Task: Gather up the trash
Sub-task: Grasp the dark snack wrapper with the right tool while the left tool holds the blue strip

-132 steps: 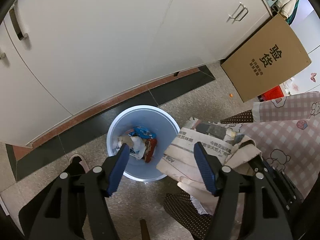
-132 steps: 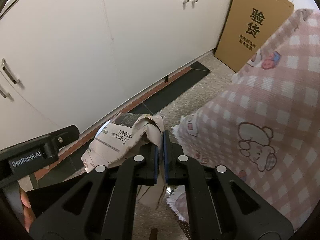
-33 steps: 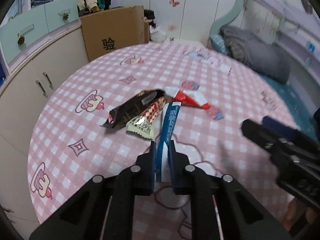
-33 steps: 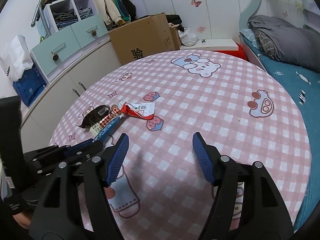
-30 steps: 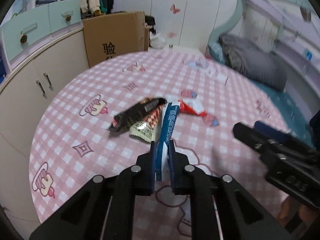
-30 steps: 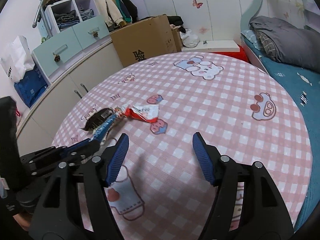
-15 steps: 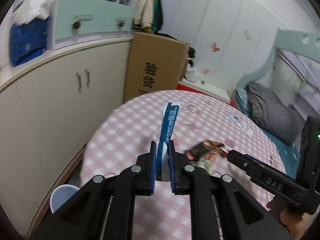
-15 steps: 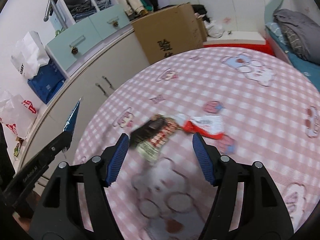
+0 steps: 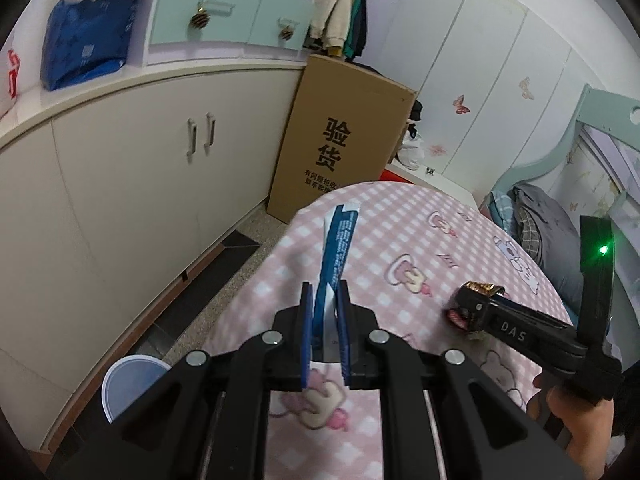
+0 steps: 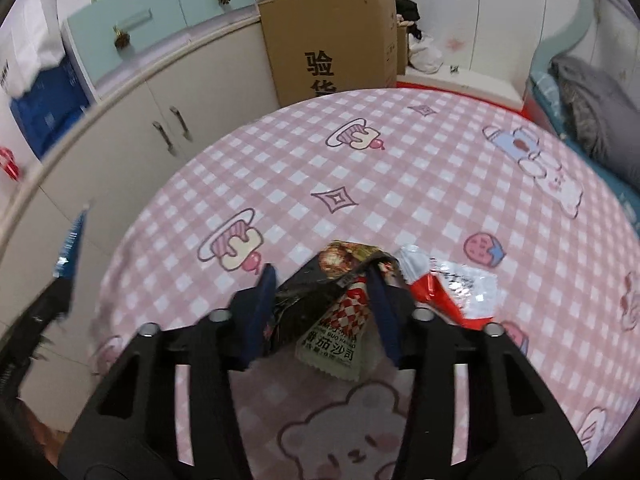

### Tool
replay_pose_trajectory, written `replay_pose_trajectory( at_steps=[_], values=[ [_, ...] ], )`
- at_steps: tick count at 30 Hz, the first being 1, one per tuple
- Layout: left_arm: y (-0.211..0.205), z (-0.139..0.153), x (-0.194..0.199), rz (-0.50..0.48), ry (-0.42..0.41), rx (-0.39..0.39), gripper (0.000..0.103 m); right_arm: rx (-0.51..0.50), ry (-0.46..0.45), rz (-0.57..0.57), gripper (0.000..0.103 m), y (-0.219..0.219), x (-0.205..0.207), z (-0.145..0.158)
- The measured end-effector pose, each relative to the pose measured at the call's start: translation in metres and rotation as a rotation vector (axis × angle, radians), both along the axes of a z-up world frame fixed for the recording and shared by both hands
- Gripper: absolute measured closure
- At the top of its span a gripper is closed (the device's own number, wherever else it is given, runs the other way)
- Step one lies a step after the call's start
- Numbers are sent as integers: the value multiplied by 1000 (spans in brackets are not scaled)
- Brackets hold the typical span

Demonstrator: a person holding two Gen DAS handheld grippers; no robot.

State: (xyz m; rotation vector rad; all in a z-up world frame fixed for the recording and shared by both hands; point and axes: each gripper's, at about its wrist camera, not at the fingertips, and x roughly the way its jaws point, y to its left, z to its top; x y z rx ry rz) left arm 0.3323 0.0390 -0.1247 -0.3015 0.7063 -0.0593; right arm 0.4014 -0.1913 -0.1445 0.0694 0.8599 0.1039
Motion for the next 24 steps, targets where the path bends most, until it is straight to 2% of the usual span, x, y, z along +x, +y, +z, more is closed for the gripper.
replay_pose_trajectory(
  at_steps=[1,2,3,5,11,19,21,24],
  values=[
    [4,-1,0,3,1,-3,92,-29,-4,3,72,3,1,0],
    [10,-2,-1,7,2,-7,92,-51,-13,11,82,6,1,0],
    [13,-3,-3,9,2,-9,92,-69,-23,16,96,8,1,1],
    [21,-4,-6,14,1,-17,92,-90,-45,29,100,12,-1,5],
    [46,-5,-15,30,-3,-54,92,-92,-114,86,101,37,-16,26],
    [83,-8,-34,71,2,-81,92,-80,-128,200,102,91,-35,36],
    [90,-9,-38,82,8,-88,92,-71,-144,187,102,99,-36,36],
    [101,-11,-42,95,10,-90,92,-85,-117,135,99,96,-27,31]
  ],
)
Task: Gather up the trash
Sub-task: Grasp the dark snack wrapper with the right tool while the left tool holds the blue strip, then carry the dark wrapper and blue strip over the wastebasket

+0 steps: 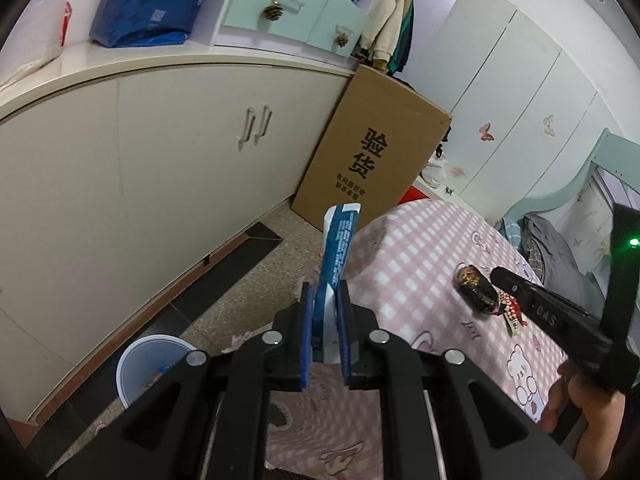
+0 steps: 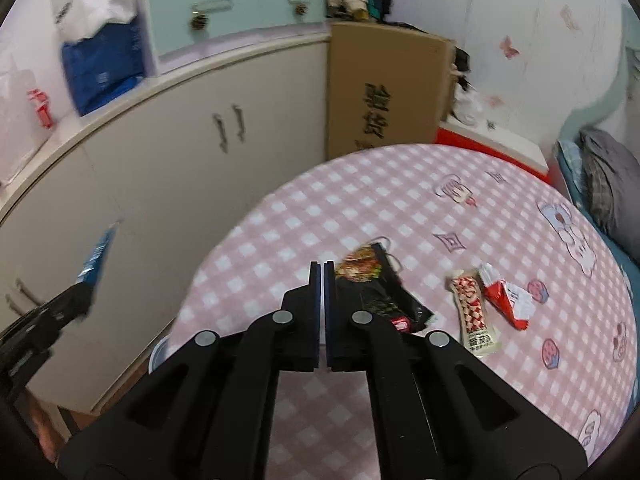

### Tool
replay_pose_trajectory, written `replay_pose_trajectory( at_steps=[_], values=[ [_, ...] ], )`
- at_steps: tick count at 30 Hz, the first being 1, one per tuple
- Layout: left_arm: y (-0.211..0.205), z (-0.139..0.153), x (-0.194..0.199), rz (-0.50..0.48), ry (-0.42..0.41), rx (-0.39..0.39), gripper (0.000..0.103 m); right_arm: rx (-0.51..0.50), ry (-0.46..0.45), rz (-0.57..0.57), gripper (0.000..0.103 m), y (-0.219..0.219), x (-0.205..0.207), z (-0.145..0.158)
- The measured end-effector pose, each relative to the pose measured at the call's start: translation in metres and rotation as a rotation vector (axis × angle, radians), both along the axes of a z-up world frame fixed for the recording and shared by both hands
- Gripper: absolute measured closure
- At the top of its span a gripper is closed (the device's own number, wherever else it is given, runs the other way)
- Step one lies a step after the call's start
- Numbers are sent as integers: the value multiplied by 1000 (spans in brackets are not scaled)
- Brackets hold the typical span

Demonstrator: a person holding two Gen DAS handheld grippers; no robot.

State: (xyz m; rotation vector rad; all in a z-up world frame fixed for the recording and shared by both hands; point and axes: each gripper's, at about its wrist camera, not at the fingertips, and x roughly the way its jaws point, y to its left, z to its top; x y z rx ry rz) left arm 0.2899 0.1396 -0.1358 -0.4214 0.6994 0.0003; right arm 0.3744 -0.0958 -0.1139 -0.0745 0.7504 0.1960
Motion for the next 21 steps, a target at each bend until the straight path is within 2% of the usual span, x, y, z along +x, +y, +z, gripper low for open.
replay_pose_trajectory(
  at_steps=[1,2,3,4,6,8,10,12,16,21],
  values=[
    [3,-1,-1,3,-1,-1,92,-27,-10,-20,96,-2,2,-1],
    [5,-1,-1,6,-1,-1,92,-64,-17,-39,78,-3,3,-2],
    [7,-2,-1,8,1,-2,92,-73,-16,-45,47,-6,5,-4],
    [9,-3,0,10,4,-5,92,-69,-19,-51,41,-9,6,-6],
    [12,-6,2,13,11,-14,92,-97,-2,-61,43,-14,14,-14],
    [11,-9,4,15,17,-13,92,-72,47,-34,44,-18,23,-24],
    [11,-11,5,14,23,-12,92,-108,75,-22,51,-16,29,-36],
    [11,-13,7,16,29,-10,92,-113,77,-2,75,-13,28,-42],
    [14,-17,9,21,39,-10,92,-88,59,23,81,-7,21,-36],
    [27,-23,5,44,50,-21,92,-27,39,124,82,27,2,-24]
  ],
)
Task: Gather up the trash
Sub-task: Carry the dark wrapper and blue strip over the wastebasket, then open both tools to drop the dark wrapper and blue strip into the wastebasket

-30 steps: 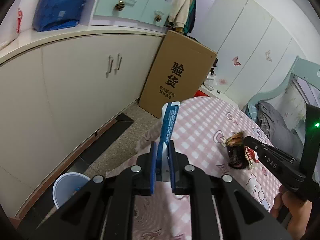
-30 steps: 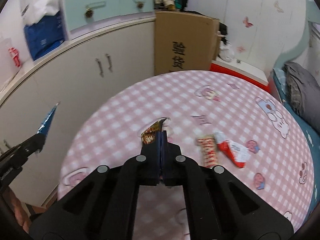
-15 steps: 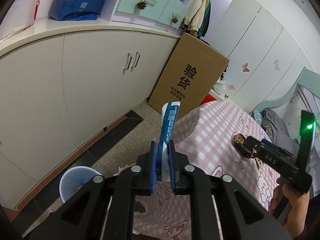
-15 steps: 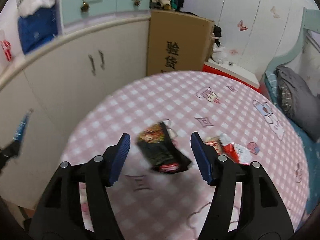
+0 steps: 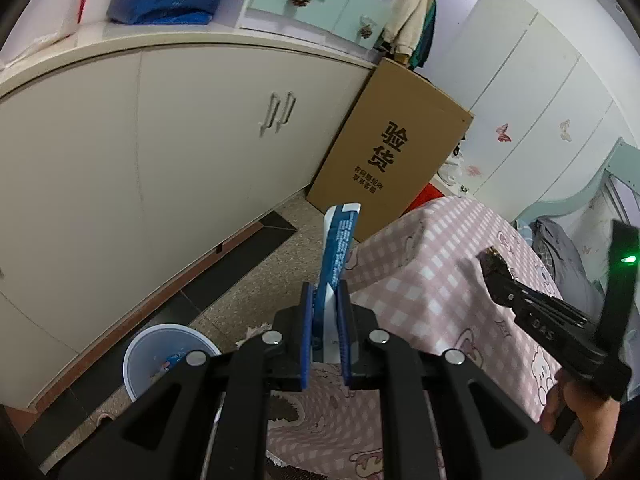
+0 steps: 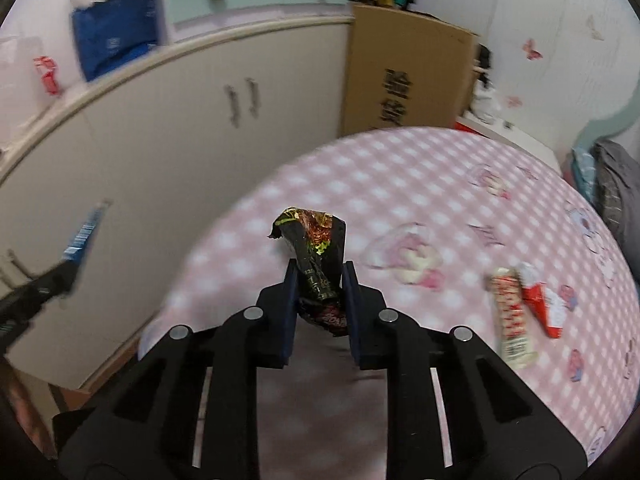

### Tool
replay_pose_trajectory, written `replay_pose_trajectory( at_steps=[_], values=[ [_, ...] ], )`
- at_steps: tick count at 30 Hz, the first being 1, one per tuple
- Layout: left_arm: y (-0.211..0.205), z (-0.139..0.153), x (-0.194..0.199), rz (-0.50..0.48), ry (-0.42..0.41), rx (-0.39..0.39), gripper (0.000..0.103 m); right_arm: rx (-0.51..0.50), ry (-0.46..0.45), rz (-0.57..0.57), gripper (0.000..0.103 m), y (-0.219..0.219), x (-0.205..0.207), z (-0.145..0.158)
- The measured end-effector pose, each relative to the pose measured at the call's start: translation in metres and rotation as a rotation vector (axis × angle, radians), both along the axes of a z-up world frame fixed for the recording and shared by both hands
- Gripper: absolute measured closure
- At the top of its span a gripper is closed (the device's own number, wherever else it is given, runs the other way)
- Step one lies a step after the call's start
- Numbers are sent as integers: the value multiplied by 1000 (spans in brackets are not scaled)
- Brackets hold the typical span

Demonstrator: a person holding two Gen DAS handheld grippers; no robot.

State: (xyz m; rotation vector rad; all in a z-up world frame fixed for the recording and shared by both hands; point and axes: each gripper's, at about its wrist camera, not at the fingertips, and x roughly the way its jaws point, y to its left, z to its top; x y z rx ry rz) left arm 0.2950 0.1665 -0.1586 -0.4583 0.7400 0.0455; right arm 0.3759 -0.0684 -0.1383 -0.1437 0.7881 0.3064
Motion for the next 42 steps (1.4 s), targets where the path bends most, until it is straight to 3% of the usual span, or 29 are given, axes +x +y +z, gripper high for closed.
replay_pose_trajectory(
  at_steps=[8,13,25,32,33,38,42],
  values=[
    [39,-17,-16,77,38,-1,92,42,11,197,82,90,-38,-2],
    [69,-40,-29,136,90,5,92,56,62,274,82,139,-56,-25],
    [126,-118,-41,207,260,-18,92,91,224,324,82,202,-72,-113],
    [137,-148,-39,216,318,-22,90,91,257,303,82,210,-68,-141],
    [137,-152,-38,213,327,-21,89,91,260,297,82,210,-66,-145],
    [135,-159,-37,233,347,9,51,84,280,281,82,212,-64,-156],
    [138,-162,-41,240,358,18,45,78,296,277,82,213,-63,-166]
  ],
)
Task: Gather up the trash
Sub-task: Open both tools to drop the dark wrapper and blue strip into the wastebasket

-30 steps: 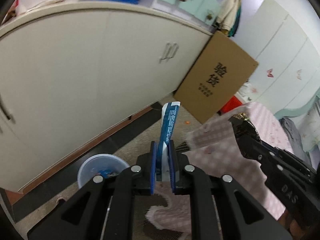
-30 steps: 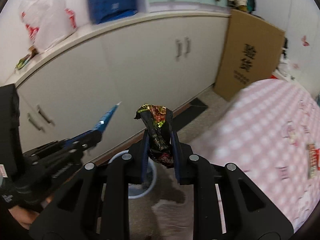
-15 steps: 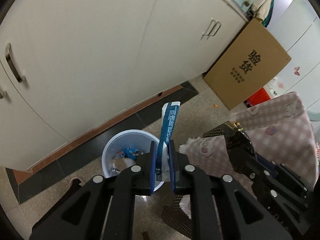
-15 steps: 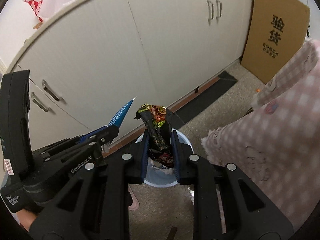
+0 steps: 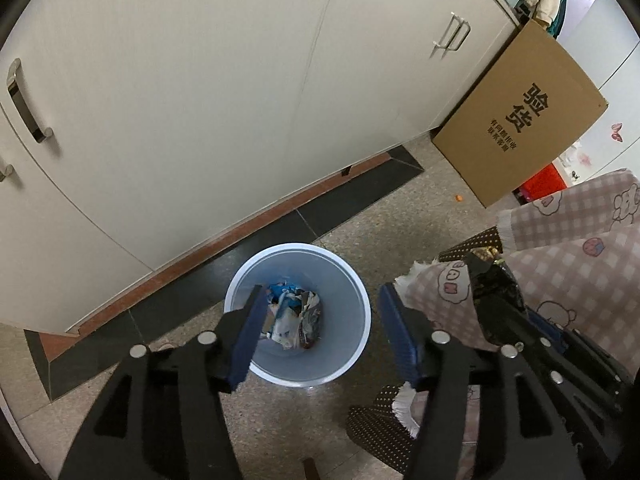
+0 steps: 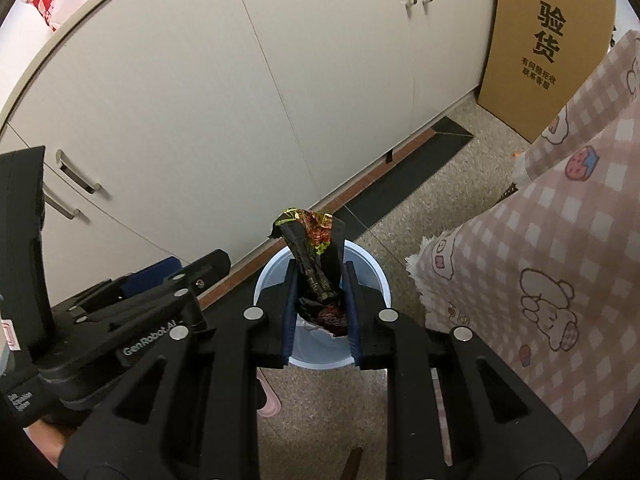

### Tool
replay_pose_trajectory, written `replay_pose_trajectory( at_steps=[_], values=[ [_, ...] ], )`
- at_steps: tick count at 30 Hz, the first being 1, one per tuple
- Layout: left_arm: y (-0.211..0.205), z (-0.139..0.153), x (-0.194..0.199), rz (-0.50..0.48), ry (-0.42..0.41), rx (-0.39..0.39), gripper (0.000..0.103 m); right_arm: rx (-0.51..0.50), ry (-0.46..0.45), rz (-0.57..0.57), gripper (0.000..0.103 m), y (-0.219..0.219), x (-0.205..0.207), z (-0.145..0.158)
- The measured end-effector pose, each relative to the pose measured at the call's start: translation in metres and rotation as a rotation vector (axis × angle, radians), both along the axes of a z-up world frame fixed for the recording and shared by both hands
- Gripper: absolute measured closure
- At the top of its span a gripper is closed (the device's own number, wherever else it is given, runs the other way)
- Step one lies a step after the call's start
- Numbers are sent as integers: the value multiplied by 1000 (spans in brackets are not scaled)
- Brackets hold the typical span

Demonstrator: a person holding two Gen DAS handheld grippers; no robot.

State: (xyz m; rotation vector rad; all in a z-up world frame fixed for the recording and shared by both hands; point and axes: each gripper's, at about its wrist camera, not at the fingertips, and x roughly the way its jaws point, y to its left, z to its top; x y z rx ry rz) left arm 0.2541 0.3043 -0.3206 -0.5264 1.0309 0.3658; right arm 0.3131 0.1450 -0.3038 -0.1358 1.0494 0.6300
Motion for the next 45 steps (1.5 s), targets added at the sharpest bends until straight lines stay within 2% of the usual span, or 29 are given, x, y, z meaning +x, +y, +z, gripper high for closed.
replay_pose_trajectory(
  at_steps=[16,29,34,35,36,37,38,45],
  values=[
    [0,-8,-8,2,35,-1,37,-8,20,9,82,4,5,-9],
    [7,-29,-14,20,70,-25,35,24,28,12,81,14,6,-16],
    [14,-35,-17,33,82,-34,34,40,23,12,78,21,7,-19],
    [15,-36,-18,35,84,-36,34,47,25,8,74,22,9,-20],
    [16,-37,-18,39,86,-40,34,51,27,6,63,23,9,-21],
    [18,-39,-19,41,87,-46,33,51,25,3,56,24,9,-21],
    [19,-40,-19,44,91,-53,33,50,17,3,52,26,9,-19],
    [21,-38,-19,51,90,-60,33,36,-30,18,52,30,2,-5]
  ],
)
